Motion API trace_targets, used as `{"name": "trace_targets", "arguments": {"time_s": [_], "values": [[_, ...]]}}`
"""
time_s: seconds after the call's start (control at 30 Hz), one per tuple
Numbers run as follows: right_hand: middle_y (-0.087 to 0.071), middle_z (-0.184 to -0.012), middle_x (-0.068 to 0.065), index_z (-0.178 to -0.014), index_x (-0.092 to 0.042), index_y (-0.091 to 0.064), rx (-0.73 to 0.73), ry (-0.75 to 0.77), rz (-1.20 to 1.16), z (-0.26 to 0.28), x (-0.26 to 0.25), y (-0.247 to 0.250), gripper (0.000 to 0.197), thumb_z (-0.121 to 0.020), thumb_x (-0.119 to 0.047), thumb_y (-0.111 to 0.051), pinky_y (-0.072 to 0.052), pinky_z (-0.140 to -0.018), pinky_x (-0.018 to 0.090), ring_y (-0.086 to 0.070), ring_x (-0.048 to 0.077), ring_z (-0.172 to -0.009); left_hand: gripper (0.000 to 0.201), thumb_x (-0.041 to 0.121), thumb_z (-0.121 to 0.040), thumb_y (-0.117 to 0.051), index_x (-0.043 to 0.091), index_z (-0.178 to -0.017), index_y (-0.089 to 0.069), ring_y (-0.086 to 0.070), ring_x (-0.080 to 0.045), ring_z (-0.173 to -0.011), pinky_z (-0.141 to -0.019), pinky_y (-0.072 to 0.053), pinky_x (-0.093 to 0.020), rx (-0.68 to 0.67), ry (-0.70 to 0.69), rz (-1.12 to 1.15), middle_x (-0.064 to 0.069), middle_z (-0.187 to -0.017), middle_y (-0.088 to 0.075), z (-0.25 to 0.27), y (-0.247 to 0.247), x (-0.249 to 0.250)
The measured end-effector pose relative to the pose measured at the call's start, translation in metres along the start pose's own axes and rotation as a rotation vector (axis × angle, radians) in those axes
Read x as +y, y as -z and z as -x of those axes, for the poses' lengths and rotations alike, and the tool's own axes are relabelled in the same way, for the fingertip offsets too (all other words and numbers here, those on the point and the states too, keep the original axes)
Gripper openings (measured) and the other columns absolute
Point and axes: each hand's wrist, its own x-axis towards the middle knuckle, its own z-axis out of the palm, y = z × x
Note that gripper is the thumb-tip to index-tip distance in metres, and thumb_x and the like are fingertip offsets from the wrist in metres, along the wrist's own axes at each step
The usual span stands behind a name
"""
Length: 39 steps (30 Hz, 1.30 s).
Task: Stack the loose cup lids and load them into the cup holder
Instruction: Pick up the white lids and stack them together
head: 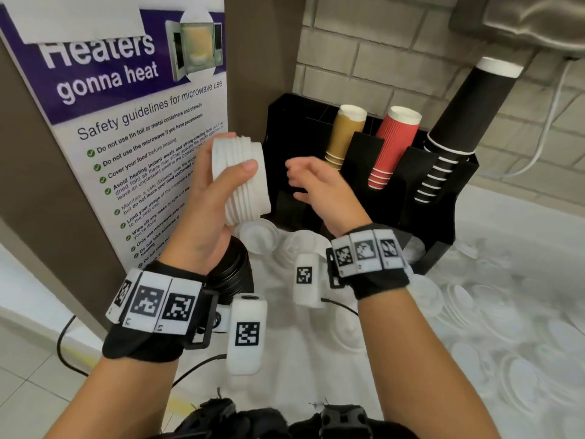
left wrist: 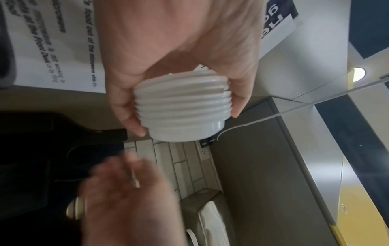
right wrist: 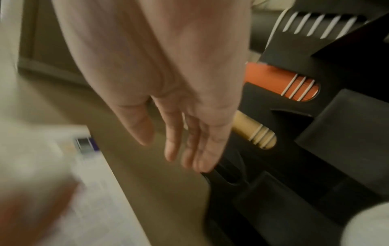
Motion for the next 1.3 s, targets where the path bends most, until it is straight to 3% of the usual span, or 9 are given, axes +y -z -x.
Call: {"name": "trace_targets", "arguments": {"time_s": [0.1,0.2,0.43,0.6,0.87,1.0,1.1,1.2,1.3], "values": [[-0.062,-0.123,0.008,-0.123,-0.008,-0.060,-0.246,-0.156,0.448,-0.025,0.019,-0.021,0.032,-0.097,-0.024,-0.052,-0.045,-0.097,0.032,-0.058,0.019,-0.110,0.042,0.024,-0.075,-0.062,0.031,-0.115,-0.049,-0.062,-0.005,-0.087,-0.063,-0.051,-0.026,-0.008,-0.014,-0.001,0.010,-0.102,-0.060,-0.001,-0.001,0.004],[-0.048,-0.141,0.007,-0.143,-0.015,-0.040,-0.517,-0.240,0.874,-0.040,0.045,-0.052,0.066,-0.088,-0.042,-0.063,-0.041,-0.105,0.038,-0.048,0.025,-0.126,0.043,0.025,-0.073,-0.065,0.032,-0.113,-0.051,-0.064,-0.004,-0.086,-0.064,-0.052,-0.026,-0.025,-0.017,-0.011,0.011,-0.103,-0.060,-0.001,-0.002,0.005],[-0.041,-0.141,0.011,-0.146,-0.035,-0.022,-0.638,-0.106,1.340,-0.071,0.101,-0.096,0.103,-0.061,-0.062,-0.074,-0.048,-0.095,0.050,-0.050,0.037,-0.121,0.060,0.037,-0.061,-0.071,0.033,-0.117,-0.052,-0.064,-0.008,-0.092,-0.069,-0.054,-0.033,-0.027,-0.005,-0.034,0.010,-0.108,-0.060,0.000,0.001,0.005],[-0.042,-0.138,0.016,-0.140,-0.026,-0.033,-0.643,-0.080,1.364,-0.086,0.117,-0.101,0.097,-0.053,-0.052,-0.069,-0.051,-0.089,0.050,-0.055,0.041,-0.113,0.061,0.036,-0.061,-0.071,0.032,-0.119,-0.052,-0.066,-0.004,-0.089,-0.065,-0.054,-0.026,-0.024,-0.016,-0.030,0.013,-0.101,-0.065,0.000,0.001,0.006],[-0.054,-0.122,0.005,-0.132,-0.027,-0.044,-0.526,-0.112,1.085,-0.069,0.079,-0.063,0.067,-0.073,-0.046,-0.070,-0.051,-0.087,0.039,-0.056,0.027,-0.102,0.061,0.036,-0.063,-0.071,0.032,-0.121,-0.050,-0.066,-0.003,-0.087,-0.061,-0.054,-0.025,-0.024,-0.022,-0.041,0.017,-0.098,-0.066,0.000,0.001,0.008],[-0.054,-0.104,-0.007,-0.126,-0.034,-0.048,-0.493,-0.111,0.978,-0.069,0.051,-0.031,0.049,-0.081,-0.042,-0.063,-0.039,-0.064,0.024,-0.051,0.009,-0.083,0.058,0.037,-0.063,-0.070,0.031,-0.118,-0.050,-0.064,-0.004,-0.084,-0.058,-0.052,-0.024,-0.020,-0.031,-0.047,0.015,-0.098,-0.064,-0.001,0.002,0.010],[-0.058,-0.108,-0.009,-0.109,-0.037,-0.060,-0.575,-0.138,0.970,-0.069,0.038,-0.018,0.029,-0.081,-0.035,-0.063,-0.047,-0.075,0.022,-0.055,0.011,-0.094,0.055,0.035,-0.067,-0.070,0.031,-0.118,-0.050,-0.063,-0.004,-0.084,-0.056,-0.051,-0.024,-0.015,-0.033,-0.047,0.015,-0.099,-0.062,-0.002,0.003,0.011],[-0.058,-0.116,-0.008,-0.112,-0.038,-0.062,-0.710,-0.164,1.026,-0.068,0.040,-0.022,0.035,-0.079,-0.026,-0.063,-0.049,-0.074,0.024,-0.057,0.015,-0.102,0.057,0.037,-0.063,-0.070,0.032,-0.117,-0.051,-0.064,-0.003,-0.085,-0.059,-0.052,-0.023,-0.020,-0.030,-0.045,0.015,-0.099,-0.063,-0.003,0.001,0.010],[-0.056,-0.117,-0.007,-0.119,-0.031,-0.059,-0.675,-0.058,1.140,-0.071,0.048,-0.034,0.047,-0.075,-0.023,-0.072,-0.047,-0.070,0.026,-0.056,0.015,-0.098,0.053,0.031,-0.069,-0.070,0.032,-0.119,-0.050,-0.065,-0.002,-0.087,-0.061,-0.052,-0.024,-0.017,-0.029,-0.049,0.015,-0.100,-0.063,-0.003,0.001,0.009]]}}
